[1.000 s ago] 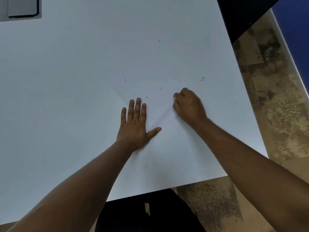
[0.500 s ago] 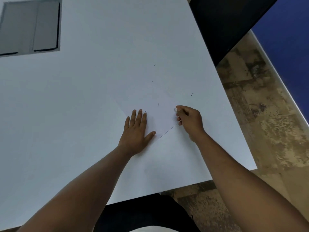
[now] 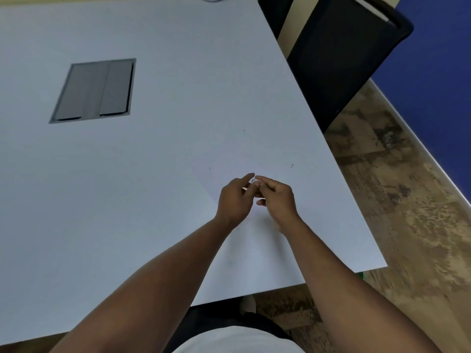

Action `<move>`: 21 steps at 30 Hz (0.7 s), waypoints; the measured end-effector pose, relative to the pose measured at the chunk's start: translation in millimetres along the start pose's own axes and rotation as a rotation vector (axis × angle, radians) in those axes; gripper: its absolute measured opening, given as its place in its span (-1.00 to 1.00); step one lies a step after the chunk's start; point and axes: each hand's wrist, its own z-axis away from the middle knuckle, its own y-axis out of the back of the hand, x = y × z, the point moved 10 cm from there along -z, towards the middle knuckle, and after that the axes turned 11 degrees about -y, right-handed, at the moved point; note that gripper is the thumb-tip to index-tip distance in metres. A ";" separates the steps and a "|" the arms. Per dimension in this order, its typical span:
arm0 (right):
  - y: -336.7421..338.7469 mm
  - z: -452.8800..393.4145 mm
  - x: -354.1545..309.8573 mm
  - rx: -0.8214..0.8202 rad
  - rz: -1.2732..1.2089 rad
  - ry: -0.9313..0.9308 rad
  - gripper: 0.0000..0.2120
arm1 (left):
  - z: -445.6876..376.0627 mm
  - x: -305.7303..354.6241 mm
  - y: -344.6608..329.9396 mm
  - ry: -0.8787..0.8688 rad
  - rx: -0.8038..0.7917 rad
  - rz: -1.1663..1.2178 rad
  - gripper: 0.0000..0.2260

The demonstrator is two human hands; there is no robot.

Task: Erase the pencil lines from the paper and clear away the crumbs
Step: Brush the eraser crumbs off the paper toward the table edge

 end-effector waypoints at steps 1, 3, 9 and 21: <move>-2.4 1.8 -1.1 -0.002 0.005 0.004 -0.77 | -1.4 2.0 2.9 -0.004 0.021 -0.011 -0.68; -5.0 5.5 -2.9 0.014 0.009 0.005 -0.79 | -3.0 5.3 11.3 -0.015 0.057 -0.042 -0.74; -17.4 6.4 -7.3 0.079 -0.018 0.013 -0.75 | -7.6 12.4 32.7 -0.016 0.132 -0.047 -0.81; -38.9 17.9 -2.2 0.061 -0.257 -0.152 -0.87 | -23.0 -19.7 44.8 0.143 0.075 0.178 -0.74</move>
